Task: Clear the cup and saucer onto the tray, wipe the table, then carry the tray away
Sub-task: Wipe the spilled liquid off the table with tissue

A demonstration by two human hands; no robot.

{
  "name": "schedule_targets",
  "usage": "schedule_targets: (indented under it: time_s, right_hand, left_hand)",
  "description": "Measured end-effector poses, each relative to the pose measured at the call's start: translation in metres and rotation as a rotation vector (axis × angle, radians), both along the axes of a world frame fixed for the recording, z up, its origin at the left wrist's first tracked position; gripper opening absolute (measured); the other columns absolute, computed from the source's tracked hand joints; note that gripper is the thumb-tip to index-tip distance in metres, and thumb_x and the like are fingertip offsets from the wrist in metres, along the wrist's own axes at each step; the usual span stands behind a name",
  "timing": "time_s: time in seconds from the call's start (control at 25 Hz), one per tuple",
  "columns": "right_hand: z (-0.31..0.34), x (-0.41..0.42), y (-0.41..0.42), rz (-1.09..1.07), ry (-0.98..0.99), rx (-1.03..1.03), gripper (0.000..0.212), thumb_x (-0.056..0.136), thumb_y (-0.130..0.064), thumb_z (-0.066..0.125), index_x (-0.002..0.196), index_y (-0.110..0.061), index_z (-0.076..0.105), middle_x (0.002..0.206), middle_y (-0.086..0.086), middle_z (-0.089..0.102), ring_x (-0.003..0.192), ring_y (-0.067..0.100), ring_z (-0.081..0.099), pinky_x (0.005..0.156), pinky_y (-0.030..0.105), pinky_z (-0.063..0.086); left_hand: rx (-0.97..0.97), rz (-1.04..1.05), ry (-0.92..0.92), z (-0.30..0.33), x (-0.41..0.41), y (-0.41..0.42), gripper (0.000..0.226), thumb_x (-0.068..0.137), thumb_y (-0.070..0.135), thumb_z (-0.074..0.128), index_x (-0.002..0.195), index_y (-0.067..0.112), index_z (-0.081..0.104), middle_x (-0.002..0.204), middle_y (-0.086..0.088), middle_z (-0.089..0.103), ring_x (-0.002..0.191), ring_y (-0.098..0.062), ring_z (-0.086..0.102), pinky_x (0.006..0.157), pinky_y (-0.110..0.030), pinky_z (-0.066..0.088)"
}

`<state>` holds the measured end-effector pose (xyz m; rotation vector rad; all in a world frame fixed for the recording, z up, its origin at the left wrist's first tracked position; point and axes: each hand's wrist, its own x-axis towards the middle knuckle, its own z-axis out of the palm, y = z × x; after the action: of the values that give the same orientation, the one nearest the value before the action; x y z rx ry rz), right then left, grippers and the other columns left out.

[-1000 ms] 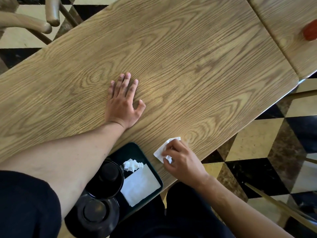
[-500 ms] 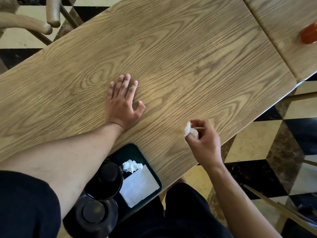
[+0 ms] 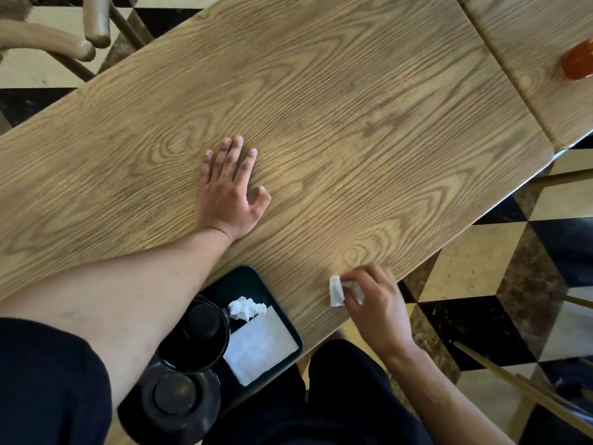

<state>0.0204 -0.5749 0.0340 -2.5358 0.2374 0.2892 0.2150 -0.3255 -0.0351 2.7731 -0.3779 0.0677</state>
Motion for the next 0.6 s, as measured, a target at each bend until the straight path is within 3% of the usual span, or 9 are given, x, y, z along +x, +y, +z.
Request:
schedule_targets:
  time_s: [0.12, 0.2, 0.32, 0.4, 0.52, 0.6]
  right_hand:
    - [-0.004, 0.014, -0.023, -0.143, -0.085, -0.175, 0.011, 0.081, -0.009, 0.081, 0.092, -0.011, 0.079, 0.093, 0.004, 0.057, 0.088, 0.019, 0.049, 0.072, 0.031, 0.045]
    - [-0.006, 0.039, -0.041, -0.294, -0.094, -0.151, 0.010, 0.084, -0.006, 0.078, 0.093, -0.009, 0.079, 0.093, 0.006, 0.059, 0.082, 0.021, 0.057, 0.070, 0.032, 0.049]
    - [-0.010, 0.075, -0.054, -0.466, -0.087, -0.146, 0.011, 0.089, -0.011, 0.070, 0.098, -0.009, 0.076, 0.102, 0.005, 0.064, 0.088, 0.022, 0.064, 0.080, 0.037, 0.055]
    - [-0.013, 0.076, -0.039, -0.384, -0.113, -0.135, 0.011, 0.089, -0.013, 0.071, 0.098, -0.007, 0.073, 0.102, 0.006, 0.063, 0.087, 0.021, 0.061, 0.080, 0.036, 0.054]
    - [-0.021, 0.040, -0.003, -0.013, -0.173, -0.188, 0.008, 0.092, -0.010, 0.072, 0.096, -0.003, 0.071, 0.100, 0.010, 0.063, 0.085, 0.022, 0.059, 0.073, 0.032, 0.054]
    - [-0.021, 0.014, 0.016, 0.183, -0.168, -0.095, 0.009, 0.099, -0.012, 0.066, 0.096, -0.003, 0.069, 0.097, 0.008, 0.062, 0.085, 0.023, 0.061, 0.073, 0.035, 0.057]
  left_hand:
    - [-0.003, -0.002, -0.005, -0.002, 0.000, 0.000, 0.069, 0.091, 0.040, 0.054, 0.153, 0.010, 0.047, 0.166, -0.018, 0.033, 0.156, -0.032, 0.025, 0.128, -0.053, 0.014]
    - [-0.006, 0.002, -0.011, -0.003, 0.000, 0.001, 0.069, 0.090, 0.040, 0.054, 0.152, 0.010, 0.048, 0.166, -0.018, 0.034, 0.156, -0.032, 0.026, 0.127, -0.054, 0.015]
    - [-0.007, -0.001, -0.017, -0.004, 0.001, 0.000, 0.070, 0.089, 0.040, 0.054, 0.152, 0.009, 0.048, 0.165, -0.018, 0.035, 0.155, -0.033, 0.027, 0.126, -0.056, 0.017]
    - [-0.007, -0.001, -0.015, -0.004, 0.000, 0.000, 0.070, 0.089, 0.040, 0.054, 0.152, 0.009, 0.048, 0.165, -0.018, 0.035, 0.155, -0.034, 0.028, 0.126, -0.056, 0.017]
    - [-0.008, -0.007, -0.022, -0.003, 0.000, 0.001, 0.069, 0.090, 0.040, 0.054, 0.152, 0.009, 0.048, 0.165, -0.019, 0.035, 0.155, -0.034, 0.028, 0.126, -0.056, 0.016]
    - [-0.006, -0.005, -0.025, -0.004, -0.001, 0.001, 0.069, 0.090, 0.039, 0.054, 0.152, 0.009, 0.048, 0.165, -0.018, 0.035, 0.155, -0.034, 0.027, 0.126, -0.056, 0.017]
